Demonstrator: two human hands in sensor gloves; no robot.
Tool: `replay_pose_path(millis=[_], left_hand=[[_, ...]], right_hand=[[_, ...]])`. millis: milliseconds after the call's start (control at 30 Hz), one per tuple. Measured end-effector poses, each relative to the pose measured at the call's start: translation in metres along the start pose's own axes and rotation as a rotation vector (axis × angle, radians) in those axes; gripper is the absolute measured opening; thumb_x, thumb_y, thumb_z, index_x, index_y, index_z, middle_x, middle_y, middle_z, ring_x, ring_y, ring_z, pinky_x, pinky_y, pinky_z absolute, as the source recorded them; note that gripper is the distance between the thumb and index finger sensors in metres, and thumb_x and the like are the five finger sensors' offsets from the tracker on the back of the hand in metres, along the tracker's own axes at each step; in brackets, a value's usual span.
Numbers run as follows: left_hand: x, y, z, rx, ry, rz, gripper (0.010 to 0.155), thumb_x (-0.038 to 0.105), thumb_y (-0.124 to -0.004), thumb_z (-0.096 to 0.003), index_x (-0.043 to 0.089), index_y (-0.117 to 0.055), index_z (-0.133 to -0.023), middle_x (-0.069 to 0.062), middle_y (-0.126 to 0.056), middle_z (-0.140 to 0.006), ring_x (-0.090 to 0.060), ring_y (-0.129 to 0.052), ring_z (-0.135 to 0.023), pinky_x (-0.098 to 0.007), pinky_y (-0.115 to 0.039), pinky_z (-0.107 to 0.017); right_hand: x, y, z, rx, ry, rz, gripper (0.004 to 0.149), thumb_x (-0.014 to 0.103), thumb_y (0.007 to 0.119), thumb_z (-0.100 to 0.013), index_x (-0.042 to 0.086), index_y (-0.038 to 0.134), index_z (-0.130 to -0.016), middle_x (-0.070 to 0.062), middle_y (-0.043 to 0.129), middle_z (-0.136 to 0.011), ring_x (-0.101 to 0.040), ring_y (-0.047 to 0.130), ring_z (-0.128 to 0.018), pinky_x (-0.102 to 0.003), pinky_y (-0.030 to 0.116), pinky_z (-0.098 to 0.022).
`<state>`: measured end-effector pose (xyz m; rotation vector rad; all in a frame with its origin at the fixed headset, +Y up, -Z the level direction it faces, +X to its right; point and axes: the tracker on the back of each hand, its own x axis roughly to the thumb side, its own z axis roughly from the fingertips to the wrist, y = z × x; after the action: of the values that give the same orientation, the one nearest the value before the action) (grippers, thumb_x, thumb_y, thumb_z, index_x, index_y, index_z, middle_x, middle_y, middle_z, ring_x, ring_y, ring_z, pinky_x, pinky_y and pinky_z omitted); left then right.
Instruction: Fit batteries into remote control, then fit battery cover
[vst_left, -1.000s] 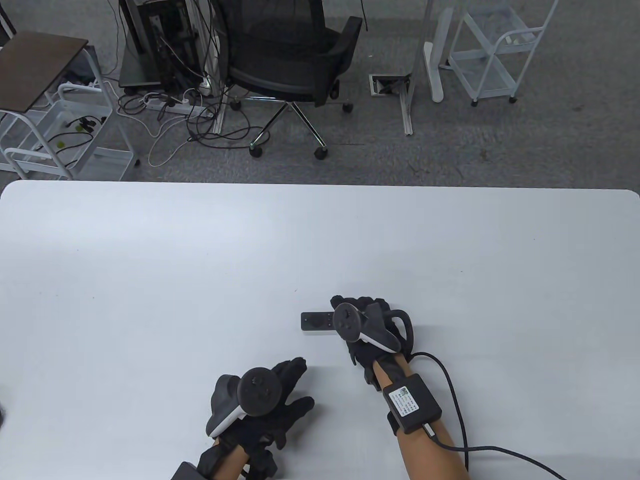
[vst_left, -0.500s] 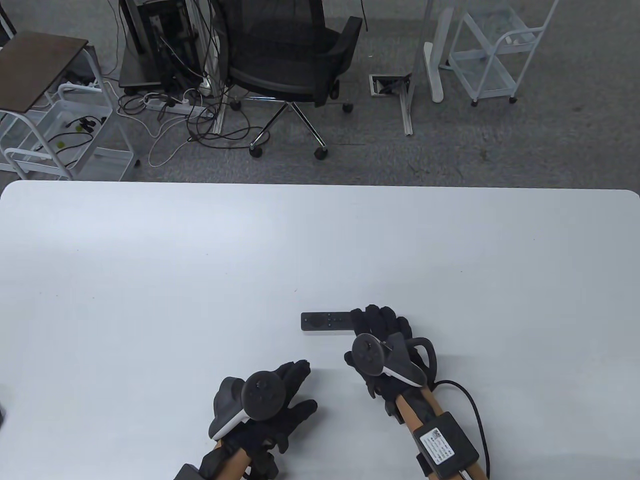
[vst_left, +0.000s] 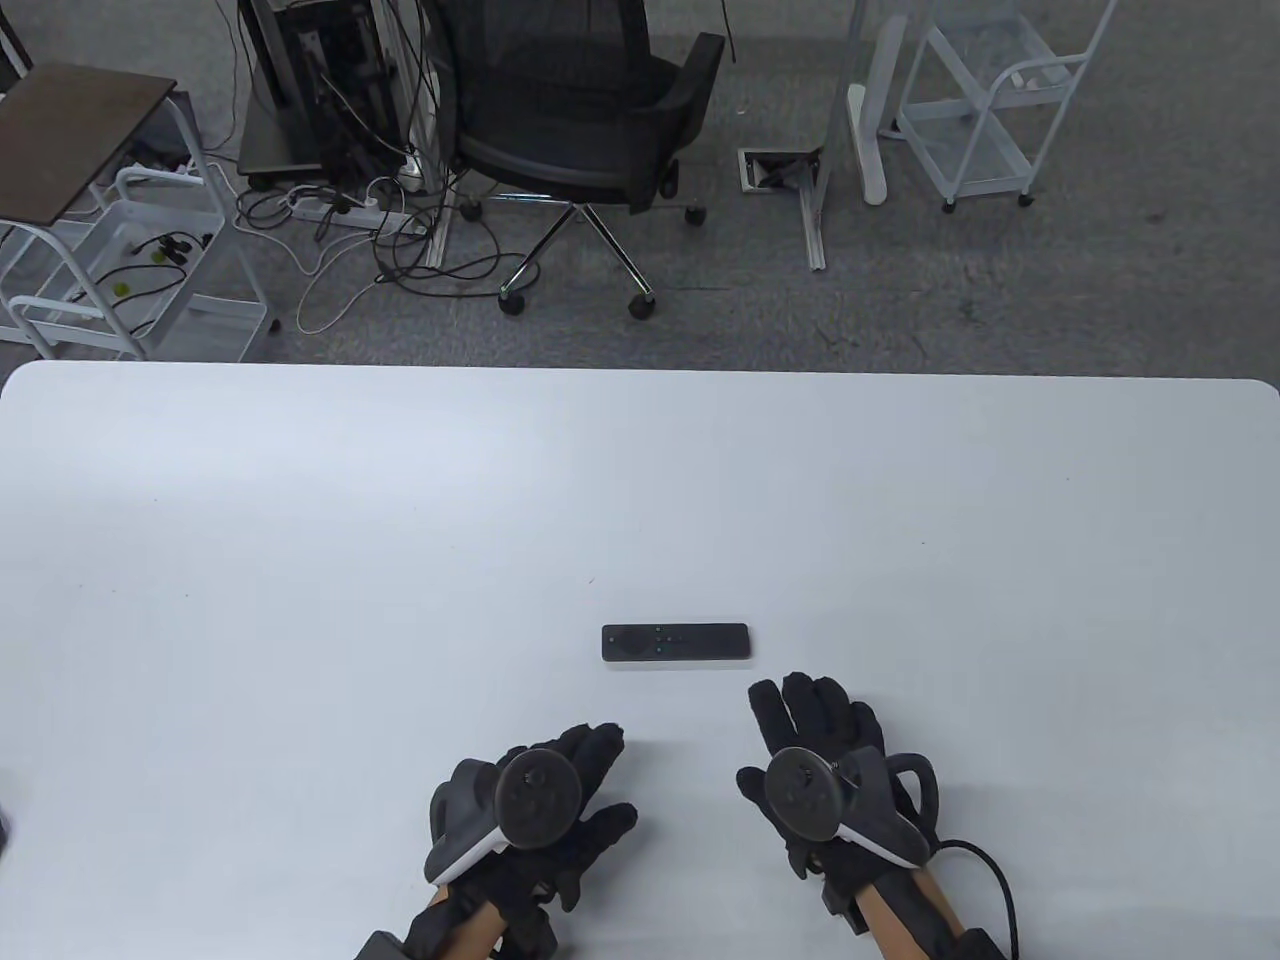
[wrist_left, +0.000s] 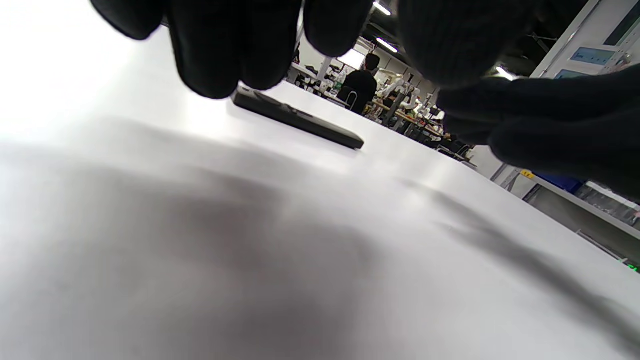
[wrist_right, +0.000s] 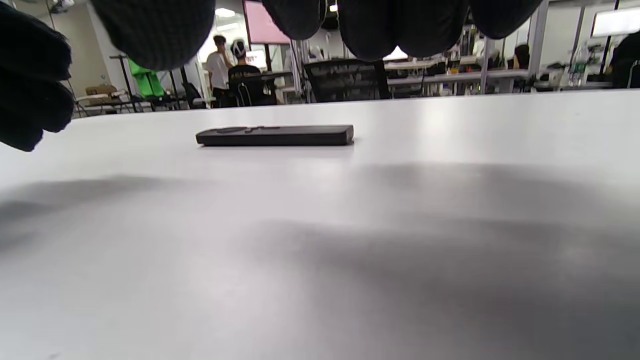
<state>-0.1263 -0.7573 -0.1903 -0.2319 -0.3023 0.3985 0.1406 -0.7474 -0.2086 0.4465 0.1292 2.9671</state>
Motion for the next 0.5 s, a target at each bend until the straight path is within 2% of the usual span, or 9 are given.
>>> replay_pose_path(millis=[100,500], left_hand=[[-0.0008,-0.0017,-0.0018,-0.011,0.007,-0.002,0.077,0.059,-0.079,-0.0452,0.026,-0.057,-0.112,-0.015,-0.069,-0.116,-0.043,-0.076,-0.101,-0.064,-0.056,-0.08],[-0.0046,0.0003,-0.0023,-0.005,0.032,0.004,0.077,0.059,-0.079,-0.0452,0.026,-0.058,-0.112,-0.015,-0.069,-0.116,-0.043,-0.076,-0.101,-0.064,-0.056,-0.08]], right_hand=[[-0.0048,-0.001,-0.001,-0.065,-0.013,-0.043,0.08,0.05,0.075,-0.045,0.011,0.053,-0.111,-0.03,0.059,-0.114,-0.059,0.059,-0.1,-0.072,0.051,-0.069],[-0.0103,-0.0008,0.0022,-0.034,-0.016,-0.094,0.079,0.05,0.075,-0.045,0.011,0.055,-0.11,-0.03,0.06,-0.114,-0.059,0.059,-0.099,-0.072,0.051,-0.069]])
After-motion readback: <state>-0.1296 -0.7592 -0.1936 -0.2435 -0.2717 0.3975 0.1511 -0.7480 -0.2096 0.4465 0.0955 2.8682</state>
